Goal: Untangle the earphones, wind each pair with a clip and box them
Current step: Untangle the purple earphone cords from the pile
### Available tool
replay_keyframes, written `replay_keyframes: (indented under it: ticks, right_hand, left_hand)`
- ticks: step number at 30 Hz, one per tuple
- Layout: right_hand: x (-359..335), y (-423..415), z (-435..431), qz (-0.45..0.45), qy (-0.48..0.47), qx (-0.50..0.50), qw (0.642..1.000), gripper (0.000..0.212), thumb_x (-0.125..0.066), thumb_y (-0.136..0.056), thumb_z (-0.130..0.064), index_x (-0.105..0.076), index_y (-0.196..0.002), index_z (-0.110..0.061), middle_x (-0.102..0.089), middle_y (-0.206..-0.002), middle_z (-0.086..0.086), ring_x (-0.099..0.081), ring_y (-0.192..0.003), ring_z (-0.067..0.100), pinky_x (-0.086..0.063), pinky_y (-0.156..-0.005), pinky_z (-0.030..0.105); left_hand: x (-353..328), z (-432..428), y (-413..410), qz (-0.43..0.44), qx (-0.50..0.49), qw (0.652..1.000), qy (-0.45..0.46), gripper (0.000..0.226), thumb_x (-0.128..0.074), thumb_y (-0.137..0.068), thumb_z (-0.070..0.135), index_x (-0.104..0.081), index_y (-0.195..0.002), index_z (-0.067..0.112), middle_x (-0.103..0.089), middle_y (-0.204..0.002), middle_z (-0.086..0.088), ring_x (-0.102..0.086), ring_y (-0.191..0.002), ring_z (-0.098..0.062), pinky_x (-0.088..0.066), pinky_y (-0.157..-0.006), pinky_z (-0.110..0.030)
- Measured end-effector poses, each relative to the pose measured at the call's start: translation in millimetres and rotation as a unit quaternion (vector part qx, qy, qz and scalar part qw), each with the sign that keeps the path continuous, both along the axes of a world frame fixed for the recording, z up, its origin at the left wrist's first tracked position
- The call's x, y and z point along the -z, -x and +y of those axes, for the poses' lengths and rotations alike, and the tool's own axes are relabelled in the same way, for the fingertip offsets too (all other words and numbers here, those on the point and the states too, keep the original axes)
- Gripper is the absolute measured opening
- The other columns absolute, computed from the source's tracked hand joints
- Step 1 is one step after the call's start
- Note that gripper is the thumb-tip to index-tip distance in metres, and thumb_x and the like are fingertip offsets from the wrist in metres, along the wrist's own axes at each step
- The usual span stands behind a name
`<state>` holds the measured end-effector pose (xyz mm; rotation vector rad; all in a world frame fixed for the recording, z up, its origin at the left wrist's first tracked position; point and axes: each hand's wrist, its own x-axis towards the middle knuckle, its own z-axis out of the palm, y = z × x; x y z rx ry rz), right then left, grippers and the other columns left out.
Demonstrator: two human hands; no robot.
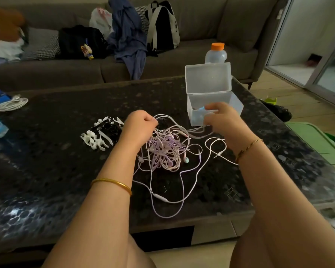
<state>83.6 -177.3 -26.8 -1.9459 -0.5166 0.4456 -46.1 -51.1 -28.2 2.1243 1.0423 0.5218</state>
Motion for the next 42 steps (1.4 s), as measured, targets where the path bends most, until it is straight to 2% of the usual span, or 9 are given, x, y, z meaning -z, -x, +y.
replay_keyframes:
  ticks: [5, 8, 11, 14, 17, 21, 29, 36, 42]
  right_hand:
    - [6, 10, -7, -0.171, 0.231, -0.112, 0.951, 0.041, -0.071, -0.08, -0.026, -0.054, -0.114, -0.011, -0.055, -0.104, 0.006, -0.057, -0.088, 0.021, -0.052, -0.078, 0.033]
    - [-1, 13, -10, -0.081, 0.154, -0.096, 0.98, 0.022, -0.061, -0.09, -0.022, -0.06, -0.099, -0.002, -0.064, -0.07, 0.01, -0.057, -0.05, 0.015, -0.052, -0.048, 0.024]
    - [-6, 17, -13, 0.128, -0.054, -0.085, 0.987, 0.042, -0.056, -0.091, -0.003, -0.039, -0.13, -0.009, -0.063, -0.093, 0.017, -0.065, -0.066, 0.016, -0.057, -0.058, 0.024]
    - [-1, 19, -11, -0.022, 0.025, -0.053, 0.998, 0.064, -0.06, -0.086, -0.003, -0.027, -0.138, -0.017, -0.041, -0.123, 0.006, -0.054, -0.093, 0.019, -0.052, -0.077, 0.028]
    - [-2, 26, -12, -0.241, 0.099, -0.066, 0.963, 0.029, -0.062, -0.085, -0.009, -0.054, -0.112, -0.013, -0.051, -0.115, 0.003, -0.055, -0.096, 0.019, -0.052, -0.085, 0.031]
    - [2, 48, -3, -0.158, 0.107, -0.247, 0.95, 0.021, -0.065, -0.087, -0.031, -0.07, -0.088, -0.01, -0.07, -0.078, 0.005, -0.068, -0.066, 0.015, -0.058, -0.06, 0.025]
    - [15, 49, 13, -0.132, 0.018, -0.167, 0.977, 0.019, -0.064, -0.087, -0.02, -0.069, -0.084, -0.002, -0.069, -0.078, 0.014, -0.063, -0.066, 0.022, -0.054, -0.07, 0.035]
    - [-11, 20, -11, -0.048, -0.023, -0.142, 0.988, 0.017, -0.059, -0.092, -0.014, -0.068, -0.087, -0.002, -0.066, -0.071, 0.009, -0.061, -0.051, 0.011, -0.054, -0.053, 0.021]
    - [-16, 1, -21, -0.246, 0.109, -0.104, 0.958, 0.016, -0.068, -0.085, -0.025, -0.072, -0.089, -0.01, -0.069, -0.089, 0.007, -0.062, -0.08, 0.019, -0.05, -0.069, 0.026]
  left_hand:
    - [4, 3, -3, -0.044, -0.059, 0.992, 0.099, 0.025, -0.053, -0.095, 0.011, -0.057, -0.071, 0.01, -0.053, -0.065, -0.005, -0.053, -0.053, -0.016, -0.05, -0.068, -0.034]
    - [2, 2, -5, -0.075, -0.077, 0.984, 0.142, 0.025, -0.053, -0.095, 0.011, -0.057, -0.071, 0.013, -0.053, -0.063, -0.006, -0.05, -0.052, -0.017, -0.045, -0.063, -0.032]
    - [0, -1, -8, -0.106, -0.067, 0.976, 0.176, 0.024, -0.052, -0.095, 0.008, -0.057, -0.072, 0.011, -0.055, -0.063, -0.005, -0.05, -0.051, -0.014, -0.045, -0.054, -0.026]
    - [-3, -3, -10, -0.15, -0.07, 0.957, 0.238, 0.017, -0.053, -0.095, 0.007, -0.059, -0.079, 0.007, -0.058, -0.064, -0.007, -0.056, -0.052, -0.013, -0.051, -0.057, -0.026]
    - [-6, -6, -12, -0.184, -0.074, 0.936, 0.291, 0.008, -0.052, -0.096, 0.004, -0.059, -0.094, 0.001, -0.06, -0.071, -0.01, -0.06, -0.05, -0.011, -0.054, -0.053, -0.022]
    - [-9, -12, -15, -0.238, -0.065, 0.901, 0.357, 0.013, -0.05, -0.096, 0.0, -0.056, -0.106, -0.006, -0.06, -0.07, -0.013, -0.062, -0.042, -0.01, -0.05, -0.043, -0.02]
    - [-14, -8, -13, -0.292, -0.041, 0.844, 0.449, 0.013, -0.057, -0.094, 0.006, -0.059, -0.105, -0.002, -0.063, -0.079, -0.012, -0.068, -0.056, -0.013, -0.054, -0.052, -0.022]
    - [-10, -9, -8, -0.141, 0.104, 0.938, 0.299, 0.054, -0.063, -0.079, -0.015, -0.051, -0.127, 0.007, -0.059, -0.114, -0.015, -0.063, -0.092, -0.02, -0.055, -0.072, -0.028]
    - [-6, -7, -10, -0.108, 0.049, 0.982, 0.147, 0.024, -0.057, -0.09, 0.001, -0.067, -0.083, 0.022, -0.067, -0.09, 0.001, -0.06, -0.083, -0.01, -0.047, -0.071, -0.026]
